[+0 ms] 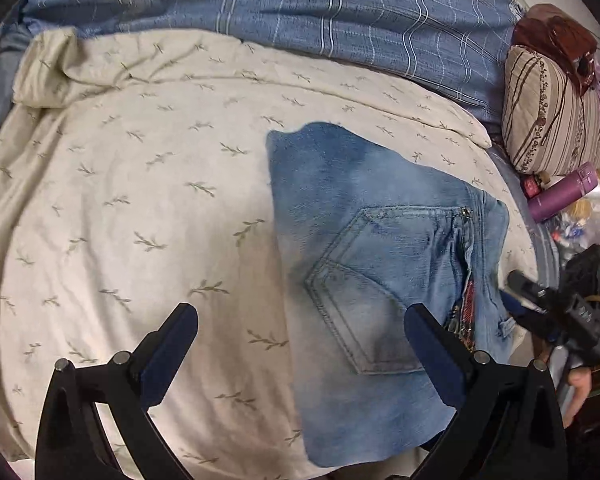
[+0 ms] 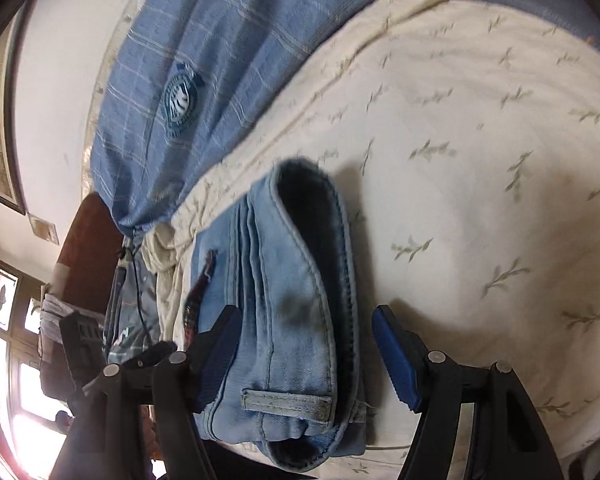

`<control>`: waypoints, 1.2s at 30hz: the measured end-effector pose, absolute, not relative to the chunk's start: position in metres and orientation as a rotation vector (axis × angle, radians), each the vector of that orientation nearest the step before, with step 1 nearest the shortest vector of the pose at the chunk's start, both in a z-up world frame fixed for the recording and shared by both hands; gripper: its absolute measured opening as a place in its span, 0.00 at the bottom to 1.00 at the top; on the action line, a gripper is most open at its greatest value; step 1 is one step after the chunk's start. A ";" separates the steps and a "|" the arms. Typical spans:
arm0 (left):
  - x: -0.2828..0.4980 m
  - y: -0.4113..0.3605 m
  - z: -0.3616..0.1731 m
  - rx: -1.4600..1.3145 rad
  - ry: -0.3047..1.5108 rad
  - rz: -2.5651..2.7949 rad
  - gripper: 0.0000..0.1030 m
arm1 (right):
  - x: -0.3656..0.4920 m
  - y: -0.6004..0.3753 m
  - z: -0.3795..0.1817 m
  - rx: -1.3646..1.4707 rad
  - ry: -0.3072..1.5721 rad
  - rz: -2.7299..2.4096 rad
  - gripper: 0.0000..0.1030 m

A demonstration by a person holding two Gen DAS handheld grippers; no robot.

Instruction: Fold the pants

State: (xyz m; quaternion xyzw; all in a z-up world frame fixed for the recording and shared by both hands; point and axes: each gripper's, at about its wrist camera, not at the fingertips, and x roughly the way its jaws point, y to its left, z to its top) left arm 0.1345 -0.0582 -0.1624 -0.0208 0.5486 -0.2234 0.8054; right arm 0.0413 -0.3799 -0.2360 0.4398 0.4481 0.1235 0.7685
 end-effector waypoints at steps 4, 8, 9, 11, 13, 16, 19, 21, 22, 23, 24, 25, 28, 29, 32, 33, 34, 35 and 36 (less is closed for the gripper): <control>0.141 -0.061 -0.169 -0.081 1.205 -0.496 1.00 | 0.051 -0.371 -0.248 0.947 1.047 0.296 0.69; 0.146 -0.064 -0.177 -0.108 1.233 -0.518 1.00 | 0.052 -0.376 -0.254 0.999 1.041 0.316 0.69; 0.146 -0.064 -0.178 -0.117 1.236 -0.526 1.00 | 0.051 -0.377 -0.257 1.015 1.039 0.320 0.69; 0.145 -0.068 -0.180 -0.133 1.241 -0.561 0.99 | 0.051 -0.381 -0.261 1.051 1.035 0.328 0.69; 0.145 -0.072 -0.184 -0.136 1.249 -0.578 0.92 | 0.051 -0.383 -0.263 1.078 1.030 0.336 0.69; 0.150 -0.069 -0.194 -0.225 1.291 -0.633 0.72 | 0.051 -0.383 -0.263 1.095 1.027 0.343 0.69; 0.150 -0.067 -0.195 -0.260 1.286 -0.647 0.68 | 0.053 -0.377 -0.261 1.080 1.028 0.367 0.70; 0.148 -0.070 -0.194 -0.245 1.272 -0.651 0.65 | 0.056 -0.370 -0.258 1.037 1.035 0.374 0.70; 0.147 -0.070 -0.194 -0.239 1.266 -0.654 0.63 | 0.058 -0.366 -0.257 1.014 1.037 0.379 0.70; 0.147 -0.071 -0.193 -0.235 1.260 -0.657 0.61 | 0.058 -0.364 -0.256 1.005 1.036 0.382 0.70; 0.147 -0.071 -0.192 -0.235 1.259 -0.658 0.61 | 0.059 -0.363 -0.256 1.002 1.035 0.385 0.70; 0.147 -0.071 -0.193 -0.237 1.259 -0.658 0.61 | 0.059 -0.362 -0.257 1.002 1.034 0.388 0.70; 0.149 -0.070 -0.196 -0.248 1.258 -0.651 0.62 | 0.059 -0.358 -0.256 0.993 1.026 0.399 0.70; 0.149 -0.071 -0.198 -0.249 1.261 -0.642 0.62 | 0.059 -0.357 -0.256 0.994 1.025 0.405 0.67; 0.149 -0.074 -0.200 -0.249 1.259 -0.630 0.64 | 0.059 -0.350 -0.251 0.941 1.025 0.400 0.58; 0.149 -0.071 -0.200 -0.250 1.258 -0.628 0.64 | 0.058 -0.347 -0.249 0.920 1.021 0.404 0.56; 0.148 -0.071 -0.199 -0.249 1.256 -0.625 0.64 | 0.059 -0.345 -0.247 0.901 1.018 0.403 0.56; 0.148 -0.072 -0.199 -0.243 1.251 -0.621 0.63 | 0.059 -0.346 -0.249 0.899 1.023 0.399 0.55; 0.147 -0.074 -0.198 -0.237 1.245 -0.616 0.62 | 0.060 -0.347 -0.251 0.906 1.028 0.398 0.53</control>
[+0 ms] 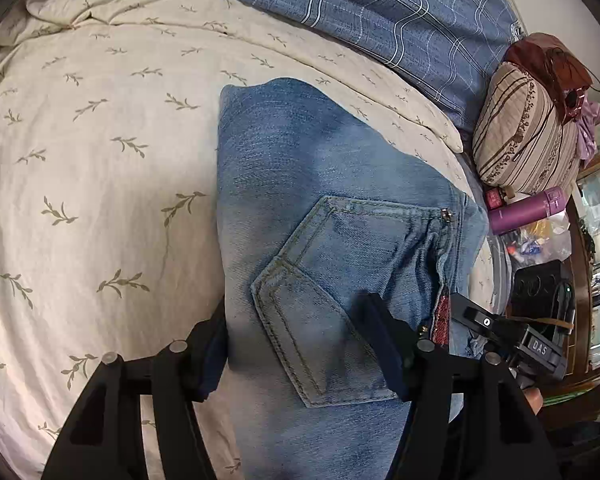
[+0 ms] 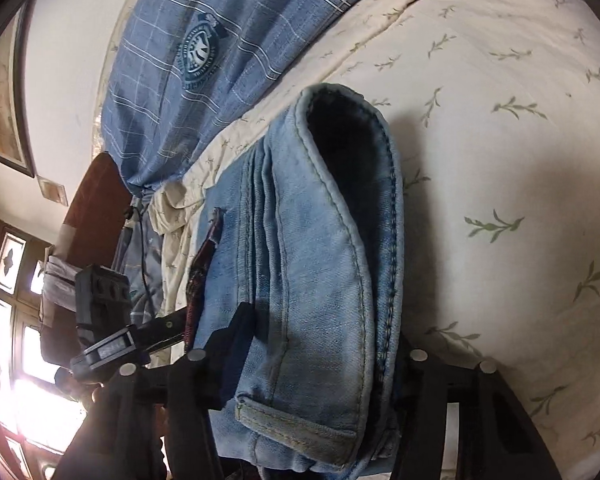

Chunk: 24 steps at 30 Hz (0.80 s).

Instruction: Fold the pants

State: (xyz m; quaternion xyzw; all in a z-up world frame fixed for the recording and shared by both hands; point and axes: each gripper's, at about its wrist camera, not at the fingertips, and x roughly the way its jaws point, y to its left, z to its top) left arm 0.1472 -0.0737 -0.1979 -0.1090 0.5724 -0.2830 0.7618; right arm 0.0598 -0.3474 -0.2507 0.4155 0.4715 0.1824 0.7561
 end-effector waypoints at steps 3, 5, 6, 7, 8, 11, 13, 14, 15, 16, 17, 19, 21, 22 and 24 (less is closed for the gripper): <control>0.144 -0.076 -0.192 -0.207 1.222 -0.593 0.47 | 0.060 -0.345 -0.246 0.888 1.016 0.389 0.50; 0.141 -0.078 -0.187 -0.177 1.196 -0.580 0.35 | 0.059 -0.339 -0.236 0.836 0.980 0.394 0.47; 0.140 -0.079 -0.184 -0.162 1.186 -0.575 0.33 | 0.059 -0.337 -0.232 0.819 0.967 0.397 0.45; 0.139 -0.079 -0.181 -0.152 1.176 -0.571 0.31 | 0.058 -0.336 -0.230 0.805 0.956 0.397 0.45; 0.138 -0.079 -0.178 -0.143 1.165 -0.569 0.29 | 0.058 -0.335 -0.227 0.797 0.947 0.393 0.44; 0.133 -0.081 -0.166 -0.109 1.126 -0.567 0.27 | 0.057 -0.332 -0.217 0.750 0.908 0.374 0.43; 0.130 -0.082 -0.158 -0.087 1.101 -0.563 0.26 | 0.056 -0.328 -0.207 0.711 0.864 0.368 0.43; 0.130 -0.083 -0.153 -0.078 1.087 -0.558 0.26 | 0.056 -0.329 -0.204 0.710 0.847 0.371 0.42; 0.129 -0.084 -0.148 -0.072 1.072 -0.554 0.26 | 0.056 -0.329 -0.201 0.713 0.830 0.373 0.42; 0.128 -0.083 -0.143 -0.067 1.059 -0.551 0.26 | 0.056 -0.330 -0.198 0.716 0.809 0.374 0.42; 0.128 -0.083 -0.137 -0.060 1.041 -0.546 0.26 | 0.057 -0.329 -0.195 0.716 0.793 0.376 0.42; 0.128 -0.083 -0.125 -0.046 1.006 -0.534 0.26 | 0.059 -0.328 -0.187 0.709 0.753 0.382 0.42; 0.130 -0.080 -0.114 -0.036 0.975 -0.519 0.26 | 0.063 -0.327 -0.180 0.707 0.717 0.393 0.42; 0.132 -0.077 -0.110 -0.033 0.964 -0.513 0.26 | 0.066 -0.327 -0.178 0.712 0.707 0.397 0.42; 0.140 -0.075 -0.105 -0.034 0.958 -0.493 0.26 | 0.074 -0.325 -0.176 0.722 0.700 0.401 0.42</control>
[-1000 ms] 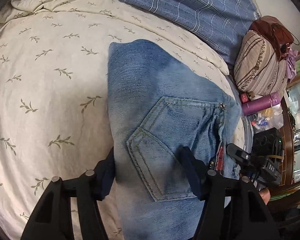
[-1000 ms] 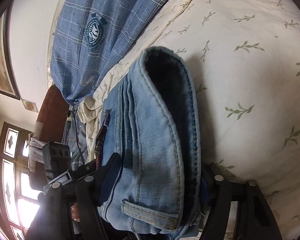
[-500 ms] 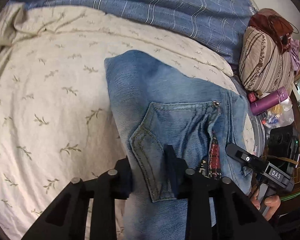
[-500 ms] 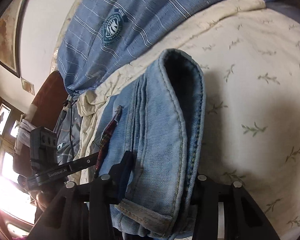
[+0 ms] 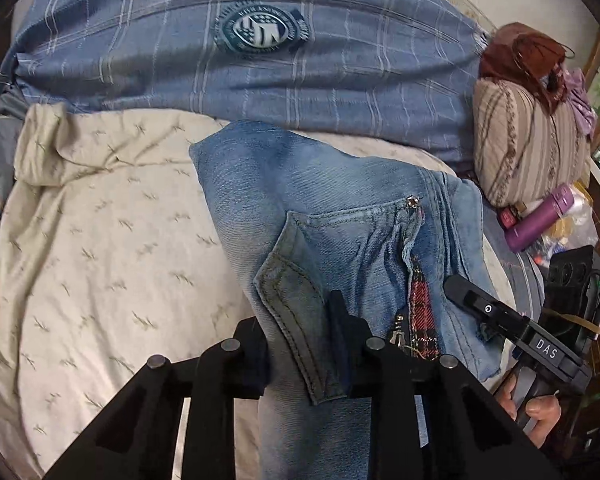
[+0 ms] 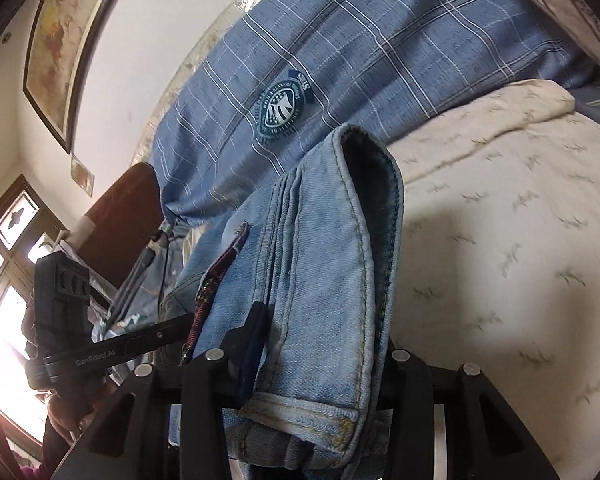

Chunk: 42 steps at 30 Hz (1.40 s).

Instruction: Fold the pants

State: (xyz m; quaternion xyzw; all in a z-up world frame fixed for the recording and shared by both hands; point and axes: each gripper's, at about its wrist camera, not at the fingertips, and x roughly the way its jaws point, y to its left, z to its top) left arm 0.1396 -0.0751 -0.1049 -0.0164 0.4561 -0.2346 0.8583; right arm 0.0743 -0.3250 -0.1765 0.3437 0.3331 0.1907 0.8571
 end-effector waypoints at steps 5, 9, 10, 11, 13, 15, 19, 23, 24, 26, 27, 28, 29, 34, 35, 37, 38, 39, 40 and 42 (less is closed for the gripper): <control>0.159 -0.079 -0.119 -0.014 0.971 -0.437 0.26 | 0.101 -0.317 -0.180 0.736 0.727 0.369 0.42; 0.179 -0.087 -0.153 -0.021 1.058 -0.411 0.27 | 0.129 -0.321 -0.197 0.707 0.807 0.311 0.42; 0.184 -0.088 -0.162 -0.014 1.073 -0.396 0.30 | 0.135 -0.323 -0.205 0.709 0.843 0.303 0.42; 0.186 -0.088 -0.168 -0.021 1.075 -0.395 0.33 | 0.143 -0.326 -0.217 0.715 0.900 0.292 0.42; 0.185 -0.089 -0.168 -0.009 1.053 -0.386 0.37 | 0.147 -0.334 -0.230 0.771 0.940 0.290 0.44; 0.183 -0.092 -0.167 0.037 1.042 -0.356 0.48 | 0.144 -0.334 -0.228 0.769 0.942 0.286 0.52; 0.173 -0.093 -0.152 0.107 0.987 -0.287 0.62 | 0.134 -0.335 -0.220 0.749 0.942 0.234 0.57; 0.142 -0.089 -0.121 0.176 0.851 -0.243 0.76 | 0.102 -0.341 -0.195 0.716 0.824 0.195 0.57; 0.132 -0.088 -0.110 0.190 0.806 -0.230 0.78 | 0.095 -0.343 -0.191 0.710 0.793 0.194 0.58; 0.112 -0.084 -0.090 0.211 0.724 -0.207 0.86 | 0.077 -0.345 -0.174 0.685 0.709 0.184 0.58; 0.104 -0.084 -0.080 0.217 0.686 -0.199 0.87 | 0.065 -0.344 -0.164 0.671 0.661 0.175 0.58; 0.094 -0.084 -0.071 0.222 0.652 -0.194 0.88 | 0.058 -0.344 -0.157 0.669 0.632 0.173 0.58; 0.085 -0.083 -0.061 0.226 0.622 -0.188 0.90 | 0.047 -0.343 -0.150 0.667 0.593 0.171 0.60; 0.049 -0.078 -0.024 0.217 0.507 -0.180 0.97 | 0.000 -0.321 -0.118 0.562 0.488 0.117 0.66; 0.041 -0.075 -0.018 0.208 0.490 -0.185 0.97 | -0.008 -0.316 -0.111 0.533 0.484 0.107 0.66; 0.031 -0.070 -0.012 0.198 0.471 -0.187 0.97 | -0.019 -0.307 -0.097 0.474 0.480 0.085 0.66; 0.026 -0.069 -0.010 0.196 0.465 -0.187 0.98 | -0.026 -0.303 -0.088 0.446 0.474 0.084 0.66; 0.021 -0.067 -0.008 0.194 0.462 -0.188 0.98 | -0.032 -0.300 -0.082 0.434 0.466 0.088 0.66; 0.016 -0.065 -0.006 0.192 0.459 -0.189 0.98 | -0.038 -0.297 -0.073 0.417 0.455 0.087 0.66; 0.009 -0.061 -0.003 0.187 0.450 -0.191 0.98 | -0.048 -0.292 -0.061 0.393 0.435 0.070 0.68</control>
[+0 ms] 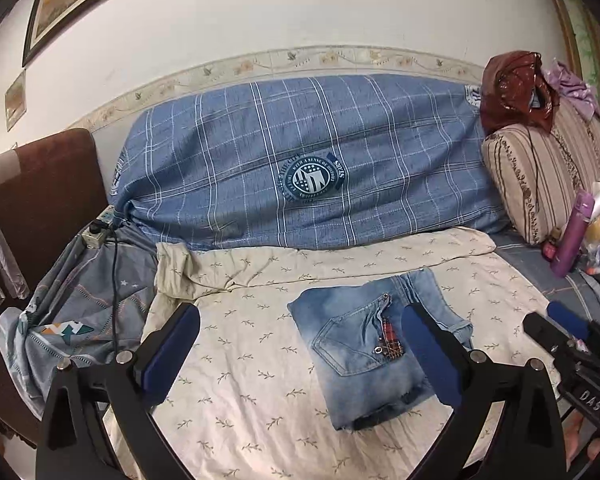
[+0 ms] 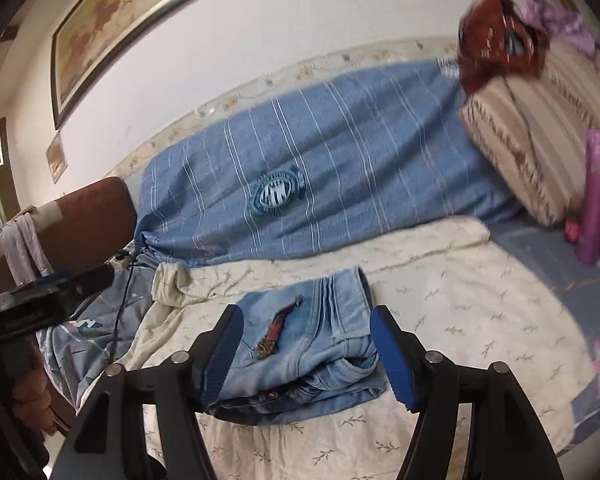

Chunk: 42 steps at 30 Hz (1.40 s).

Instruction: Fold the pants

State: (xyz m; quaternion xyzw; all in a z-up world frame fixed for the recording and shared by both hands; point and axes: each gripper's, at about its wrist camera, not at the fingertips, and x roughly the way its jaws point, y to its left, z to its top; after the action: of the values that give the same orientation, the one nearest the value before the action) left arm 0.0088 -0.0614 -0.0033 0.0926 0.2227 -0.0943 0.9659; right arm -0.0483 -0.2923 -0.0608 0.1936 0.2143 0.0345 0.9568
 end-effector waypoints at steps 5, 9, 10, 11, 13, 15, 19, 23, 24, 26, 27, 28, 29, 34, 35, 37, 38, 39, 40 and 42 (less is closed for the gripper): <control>-0.005 -0.053 -0.001 0.188 0.435 -0.184 0.98 | -0.067 -0.272 -0.037 0.321 0.382 0.063 0.71; -0.008 -0.044 -0.004 0.188 0.427 -0.167 0.98 | -0.071 -0.260 -0.031 0.308 0.385 0.069 0.71; -0.007 -0.042 -0.004 0.189 0.426 -0.161 0.98 | -0.072 -0.257 -0.028 0.305 0.385 0.074 0.71; -0.007 -0.040 -0.005 0.191 0.423 -0.151 0.98 | -0.072 -0.255 -0.027 0.301 0.386 0.078 0.71; -0.007 -0.037 -0.007 0.193 0.419 -0.138 0.98 | -0.071 -0.251 -0.026 0.289 0.388 0.080 0.71; -0.004 -0.033 -0.010 0.189 0.428 -0.125 0.98 | -0.070 -0.247 -0.027 0.273 0.390 0.077 0.71; 0.004 -0.026 -0.017 0.180 0.444 -0.095 0.98 | -0.064 -0.241 -0.035 0.253 0.414 0.066 0.71; 0.009 -0.022 -0.022 0.174 0.453 -0.078 0.98 | -0.059 -0.238 -0.039 0.250 0.433 0.073 0.71; 0.010 -0.022 -0.023 0.172 0.455 -0.077 0.98 | -0.058 -0.237 -0.039 0.245 0.435 0.072 0.71; 0.011 -0.021 -0.024 0.173 0.459 -0.075 0.98 | -0.057 -0.234 -0.040 0.232 0.443 0.071 0.71; 0.011 -0.021 -0.025 0.175 0.461 -0.073 0.98 | -0.056 -0.233 -0.041 0.228 0.447 0.073 0.71; 0.012 -0.020 -0.025 0.177 0.462 -0.072 0.98 | -0.055 -0.233 -0.042 0.230 0.450 0.076 0.71; 0.012 -0.020 -0.025 0.178 0.462 -0.071 0.98 | -0.054 -0.233 -0.042 0.236 0.450 0.079 0.71; 0.014 -0.017 -0.023 0.178 0.456 -0.060 0.98 | -0.052 -0.234 -0.040 0.248 0.443 0.083 0.71; 0.013 -0.017 -0.022 0.179 0.451 -0.054 0.98 | -0.051 -0.235 -0.039 0.251 0.443 0.084 0.71; 0.013 -0.016 -0.021 0.179 0.447 -0.051 0.98 | -0.050 -0.234 -0.039 0.254 0.444 0.081 0.71; 0.013 -0.016 -0.021 0.177 0.448 -0.051 0.98 | -0.049 -0.234 -0.039 0.253 0.448 0.080 0.71; 0.014 -0.015 -0.021 0.176 0.449 -0.052 0.98 | -0.048 -0.233 -0.039 0.252 0.451 0.078 0.71; 0.014 -0.015 -0.021 0.175 0.450 -0.051 0.98 | -0.047 -0.232 -0.039 0.252 0.453 0.077 0.71; 0.014 -0.015 -0.021 0.173 0.454 -0.052 0.98 | -0.045 -0.231 -0.041 0.249 0.463 0.073 0.71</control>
State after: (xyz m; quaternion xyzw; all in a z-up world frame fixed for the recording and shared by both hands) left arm 0.0143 -0.0146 -0.0205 0.0856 0.2250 -0.0257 0.9703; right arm -0.0453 -0.2311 -0.0409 0.1231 0.2286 0.0359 0.9650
